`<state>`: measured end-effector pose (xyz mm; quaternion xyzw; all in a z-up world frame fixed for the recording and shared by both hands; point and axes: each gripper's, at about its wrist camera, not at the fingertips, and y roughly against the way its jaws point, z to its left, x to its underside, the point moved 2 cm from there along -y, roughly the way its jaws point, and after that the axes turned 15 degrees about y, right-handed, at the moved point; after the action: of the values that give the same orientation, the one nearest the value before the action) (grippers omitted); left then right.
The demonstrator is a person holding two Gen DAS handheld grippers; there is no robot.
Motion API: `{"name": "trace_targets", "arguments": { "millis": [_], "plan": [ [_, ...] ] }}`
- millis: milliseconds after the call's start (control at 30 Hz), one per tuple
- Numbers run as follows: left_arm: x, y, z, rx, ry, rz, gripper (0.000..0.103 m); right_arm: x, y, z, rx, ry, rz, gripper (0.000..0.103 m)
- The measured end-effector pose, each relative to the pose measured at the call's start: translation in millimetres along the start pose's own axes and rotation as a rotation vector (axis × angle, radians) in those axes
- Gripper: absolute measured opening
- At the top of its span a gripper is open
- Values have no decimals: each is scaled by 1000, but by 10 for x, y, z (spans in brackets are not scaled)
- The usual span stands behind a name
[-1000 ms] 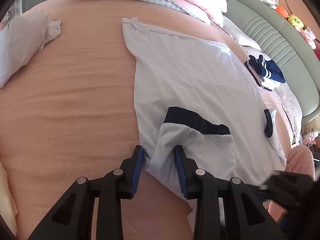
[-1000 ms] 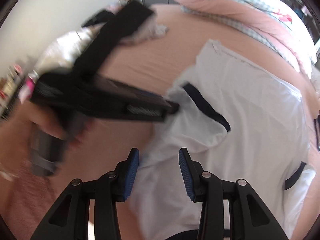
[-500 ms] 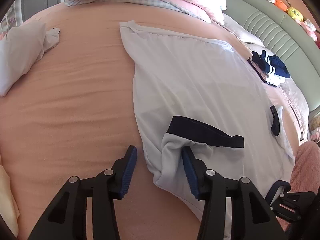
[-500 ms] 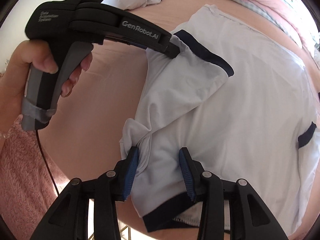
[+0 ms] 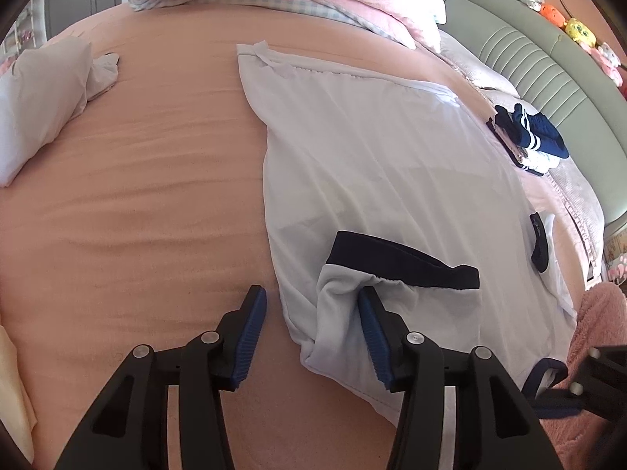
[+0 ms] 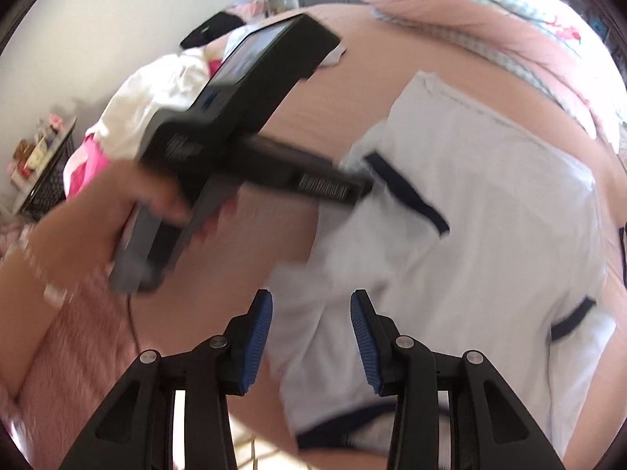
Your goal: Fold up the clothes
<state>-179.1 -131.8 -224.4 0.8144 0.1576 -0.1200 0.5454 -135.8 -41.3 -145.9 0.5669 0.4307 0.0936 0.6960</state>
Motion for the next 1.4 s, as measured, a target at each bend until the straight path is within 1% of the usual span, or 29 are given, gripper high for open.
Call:
{"name": "trace_targets", "arguments": {
  "millis": [67, 133, 167, 233, 367, 400, 533, 600, 667, 733, 800, 867, 900, 933, 967, 1000, 1033, 1067, 1100, 1167, 1200, 1267, 1367, 1400],
  "plan": [
    [6, -5, -1, -1, -2, -2, 47, -57, -189, -62, -31, -19, 15, 41],
    [16, -7, -20, -8, -16, -5, 47, -8, -397, -51, -45, -15, 85, 41],
    [22, -8, -30, -11, -24, -7, 47, 39, -456, -24, -32, 1, 111, 42],
    [10, -11, -19, -4, -20, -1, 47, 171, -413, 23, -22, 15, 120, 42],
    [-8, -20, -12, 4, -15, 7, 49, 546, -235, -88, -60, -96, 128, 41],
    [-8, -21, -21, 0, -18, 6, 49, 631, -182, -114, -57, -118, 130, 39],
    [-14, -5, -74, -38, -45, -20, 50, 821, 1, -174, -47, -164, 160, 39],
    [-14, 0, -97, -56, -59, -34, 50, 883, 84, -143, -53, -148, 183, 39],
    [-8, 0, -118, -67, -71, -43, 50, 869, 207, -117, -58, -122, 167, 39],
    [-18, 7, -114, -63, -66, -44, 50, 788, 367, -148, -50, -116, 108, 40],
    [-29, 17, -107, -57, -62, -44, 50, 679, 495, -210, -10, -109, 29, 41],
    [-39, 44, -102, -59, -62, -51, 50, 564, 466, -272, 33, -83, -9, 41],
    [-43, 57, -100, -60, -62, -55, 50, 519, 389, -416, 52, -70, -8, 41],
    [-45, 76, -91, -67, -62, -61, 50, 304, 215, -570, 59, -53, -4, 41],
    [-38, 98, -84, -68, -60, -63, 50, 100, 58, -561, 58, -25, -2, 41],
    [-22, 122, -74, -72, -61, -66, 50, 159, 7, -489, 74, 8, 15, 41],
    [-5, 146, -65, -77, -62, -68, 50, 265, -46, -399, 104, 40, 49, 41],
    [30, 179, -53, -81, -67, -73, 50, 299, -123, -274, 124, 61, 94, 41],
    [66, 213, -41, -85, -72, -78, 50, 296, -189, -205, 129, 56, 134, 41],
    [191, 303, -17, -81, -69, -87, 50, 395, -225, -299, 125, 12, 173, 41],
    [261, 340, -9, -66, -68, -90, 50, 472, -193, -390, 112, -10, 172, 41],
    [400, 399, 0, -30, -67, -88, 49, 587, -105, -543, 125, -41, 175, 40],
    [627, 432, -60, 54, -91, -55, 49, 586, 11, -643, 124, -74, 141, 40],
    [719, 424, -104, 53, -118, -38, 49, 566, 5, -655, 126, -79, 136, 40]
  ]
}}
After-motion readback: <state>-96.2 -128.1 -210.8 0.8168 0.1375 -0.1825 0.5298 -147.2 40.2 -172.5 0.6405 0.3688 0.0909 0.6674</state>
